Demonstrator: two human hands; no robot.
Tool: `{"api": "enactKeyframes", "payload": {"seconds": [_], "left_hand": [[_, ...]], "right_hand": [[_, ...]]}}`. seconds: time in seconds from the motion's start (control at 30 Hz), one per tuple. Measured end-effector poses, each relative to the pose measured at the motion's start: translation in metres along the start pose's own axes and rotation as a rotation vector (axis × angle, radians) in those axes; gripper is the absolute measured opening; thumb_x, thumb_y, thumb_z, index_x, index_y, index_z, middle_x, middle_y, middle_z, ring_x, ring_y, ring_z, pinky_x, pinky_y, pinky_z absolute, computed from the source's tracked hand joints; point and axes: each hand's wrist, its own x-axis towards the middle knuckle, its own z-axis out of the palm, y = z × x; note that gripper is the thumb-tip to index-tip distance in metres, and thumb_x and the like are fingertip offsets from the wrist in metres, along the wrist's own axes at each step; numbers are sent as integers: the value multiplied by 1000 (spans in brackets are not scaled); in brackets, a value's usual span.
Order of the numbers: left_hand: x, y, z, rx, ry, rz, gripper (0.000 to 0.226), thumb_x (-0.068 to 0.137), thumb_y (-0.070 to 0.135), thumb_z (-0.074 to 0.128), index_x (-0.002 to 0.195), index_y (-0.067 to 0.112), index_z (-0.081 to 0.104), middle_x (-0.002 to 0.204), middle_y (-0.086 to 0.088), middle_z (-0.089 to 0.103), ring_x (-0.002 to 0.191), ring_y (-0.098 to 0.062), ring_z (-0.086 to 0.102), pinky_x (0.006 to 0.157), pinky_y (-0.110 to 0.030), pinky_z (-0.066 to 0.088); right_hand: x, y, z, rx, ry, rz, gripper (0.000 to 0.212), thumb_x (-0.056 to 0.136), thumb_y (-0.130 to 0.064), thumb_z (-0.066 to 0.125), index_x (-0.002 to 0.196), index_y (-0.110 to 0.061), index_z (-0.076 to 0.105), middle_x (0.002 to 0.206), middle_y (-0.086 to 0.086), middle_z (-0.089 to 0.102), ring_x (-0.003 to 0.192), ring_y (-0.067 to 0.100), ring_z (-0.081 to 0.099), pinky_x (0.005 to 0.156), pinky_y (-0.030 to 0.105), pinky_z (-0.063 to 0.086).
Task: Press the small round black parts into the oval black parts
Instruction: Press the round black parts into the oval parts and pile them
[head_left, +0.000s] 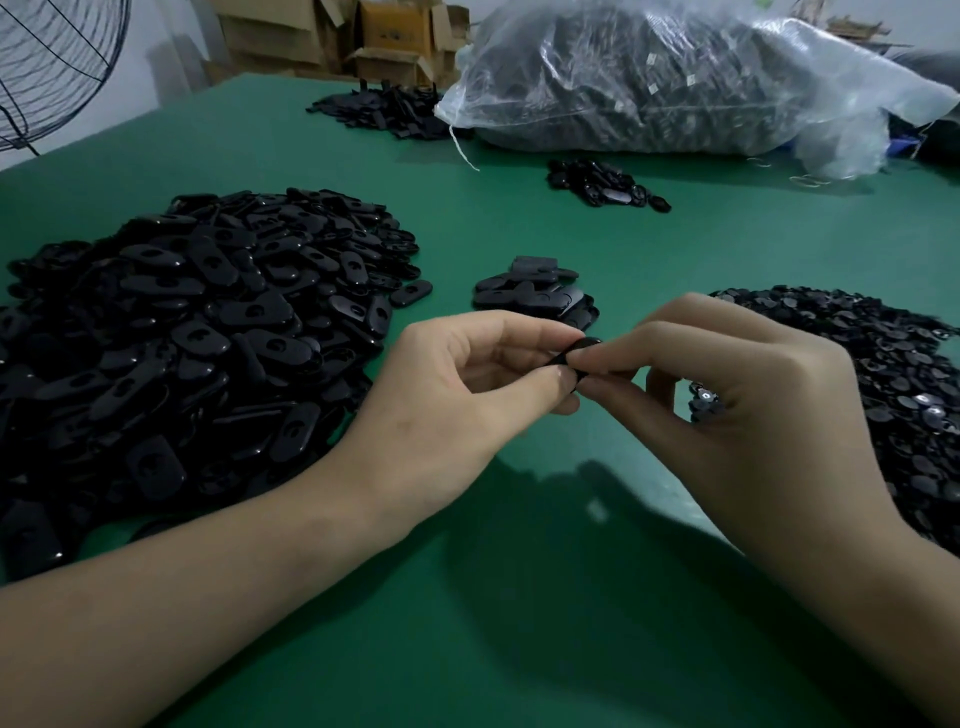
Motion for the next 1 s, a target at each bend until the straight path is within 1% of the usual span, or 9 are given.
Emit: {"api": "enactKeyframes", "payload": {"seconds": [0.03,0.13,0.3,0.43,0.53,0.7,0.83,0.93,1.0], "left_hand": [[1,-1,0,-7,-4,-8,21,92,0,72,106,15,76,88,-1,80,82,-13,78,64,-13,52],[1,-2,-1,-12,-20,-26,22,92,1,71,107,17,76,88,1,81,84,-12,78,63,-16,52],[0,-4,-2,7,-26,-41,21,92,3,73,107,17,77,89,1,81,83,-11,78,64,-15,52],[2,-5,-3,22,-45,-41,24,97,4,66,110,21,77,91,3,81,87,-10,77,64,-15,51],[2,-5,-4,22,-52,-44,26,100,4,62,113,20,77,91,2,81,90,-10,77,64,-15,52],[2,-6,-5,16,-54,-44,23,100,6,63,111,20,77,92,3,81,91,-11,78,62,-15,51],[2,-7,-4,25,-51,-36,21,100,9,64,109,22,78,91,4,81,90,-11,78,62,-14,50],[2,-7,-4,36,-43,-33,21,99,9,65,107,23,78,90,4,81,89,-10,77,62,-14,50],[3,-7,-4,21,-34,-41,20,98,7,66,106,21,79,89,4,81,88,-10,77,62,-14,50]], "right_hand": [[1,0,0,8,-14,8,8,90,-27,76,97,-25,79,85,-8,65,67,15,61,64,30,47],[2,-1,-1,86,-39,65,9,87,-28,77,95,-25,78,83,-10,67,69,13,63,66,15,43],[2,-1,0,156,-71,117,9,83,-29,80,92,-26,78,82,-10,70,72,13,65,65,11,41],[2,0,0,162,-75,144,8,82,-26,79,90,-26,78,80,-12,70,74,12,66,65,13,44],[2,1,-1,165,-65,179,8,81,-24,80,87,-27,77,79,-14,71,75,12,67,64,10,43],[2,0,0,185,-66,207,9,79,-22,82,85,-28,77,76,-14,71,74,13,66,61,8,41],[3,2,-1,244,-85,228,10,79,-21,83,84,-27,78,73,-13,71,71,15,66,64,10,43],[4,1,0,232,-93,209,6,80,-23,81,85,-26,79,76,-15,70,72,15,66,66,13,45],[4,-1,0,211,-92,193,6,80,-25,78,86,-25,79,77,-16,69,73,14,65,66,11,44]]}}
